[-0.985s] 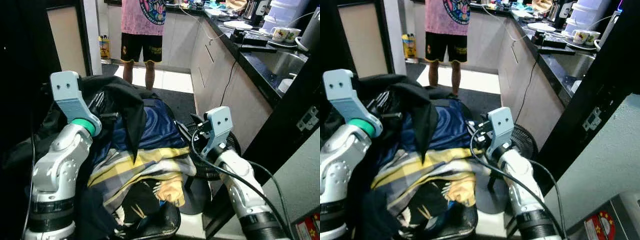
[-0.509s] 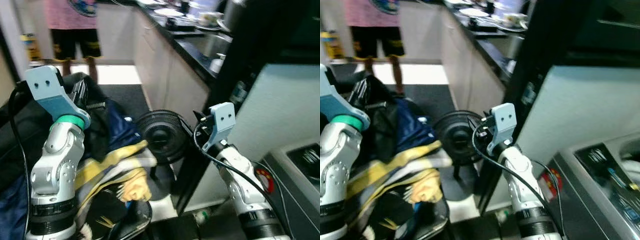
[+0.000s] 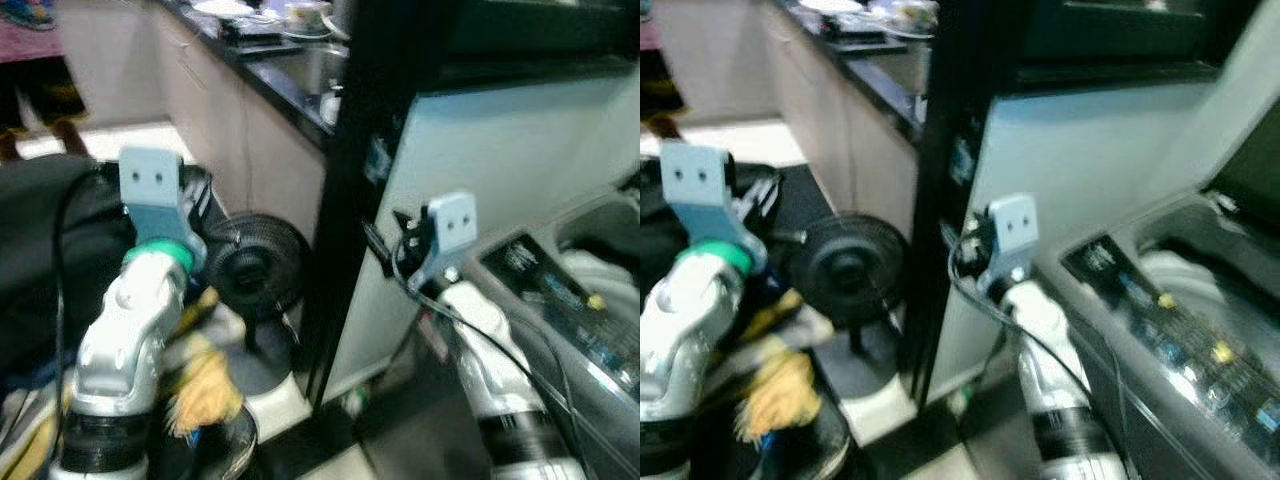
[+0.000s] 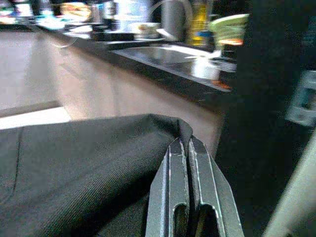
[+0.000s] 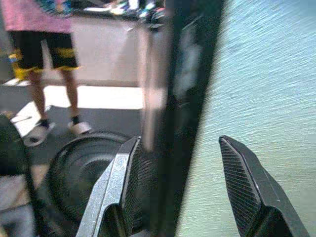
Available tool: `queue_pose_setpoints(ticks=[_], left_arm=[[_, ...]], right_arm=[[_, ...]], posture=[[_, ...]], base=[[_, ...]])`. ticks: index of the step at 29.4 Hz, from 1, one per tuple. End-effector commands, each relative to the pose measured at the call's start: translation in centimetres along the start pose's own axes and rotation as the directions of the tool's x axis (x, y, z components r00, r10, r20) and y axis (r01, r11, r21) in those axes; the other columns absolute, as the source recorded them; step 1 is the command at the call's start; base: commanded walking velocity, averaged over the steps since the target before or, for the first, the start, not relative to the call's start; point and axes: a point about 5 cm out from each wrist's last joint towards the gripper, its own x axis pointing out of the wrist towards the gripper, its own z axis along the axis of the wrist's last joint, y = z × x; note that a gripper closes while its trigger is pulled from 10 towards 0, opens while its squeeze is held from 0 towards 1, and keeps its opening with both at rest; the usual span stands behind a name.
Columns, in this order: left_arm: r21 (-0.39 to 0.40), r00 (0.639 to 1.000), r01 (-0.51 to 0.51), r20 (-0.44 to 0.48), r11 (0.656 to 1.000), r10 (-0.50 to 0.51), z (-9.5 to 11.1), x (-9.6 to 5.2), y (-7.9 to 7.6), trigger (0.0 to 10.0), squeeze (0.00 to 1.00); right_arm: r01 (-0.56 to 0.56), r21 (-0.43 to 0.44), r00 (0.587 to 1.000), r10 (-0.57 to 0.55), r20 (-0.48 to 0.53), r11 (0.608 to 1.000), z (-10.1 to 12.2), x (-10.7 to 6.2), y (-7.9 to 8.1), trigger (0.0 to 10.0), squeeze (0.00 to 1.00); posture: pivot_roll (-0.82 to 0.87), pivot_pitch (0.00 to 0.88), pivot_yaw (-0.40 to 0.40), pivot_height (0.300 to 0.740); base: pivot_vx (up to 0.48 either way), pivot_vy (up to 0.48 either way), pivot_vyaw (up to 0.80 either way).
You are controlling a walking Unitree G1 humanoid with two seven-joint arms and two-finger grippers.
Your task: Clothes washing
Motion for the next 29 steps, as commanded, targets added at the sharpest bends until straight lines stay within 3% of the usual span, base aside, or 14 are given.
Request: queue_pose_setpoints(ticks=[1,17,29], left_arm=[[0.025,0.999,0.036,-0.012,0.999,-0.036,-0.1,-0.1,-0.6,10.0,0.0],[0.046,0.998,0.057,-0.021,0.997,-0.057,-0.5,-0.2,-1.1,10.0,0.0],[0.05,0.989,0.151,-0.018,0.987,-0.15,-0.3,-0.2,-2.5,10.0,0.0]], right_arm=[[0.01,0.009,1.0,-0.01,-0.017,1.0,-0.4,-0.2,-0.1,10.0,0.0],[0.024,0.007,1.0,-0.024,-0.02,1.0,-0.4,-0.1,-0.4,10.0,0.0],[0.072,0.028,0.997,-0.072,-0.008,0.997,-0.2,0.0,-1.0,10.0,0.0]], posture=[[0.0,0.06,-0.044,0.74],[0.0,0.052,-0.044,0.74],[0.01,0.06,-0.044,0.74]], base=[[0.0,0.0,-0.8],[0.0,0.0,-0.8],[0.0,0.0,-0.8]])
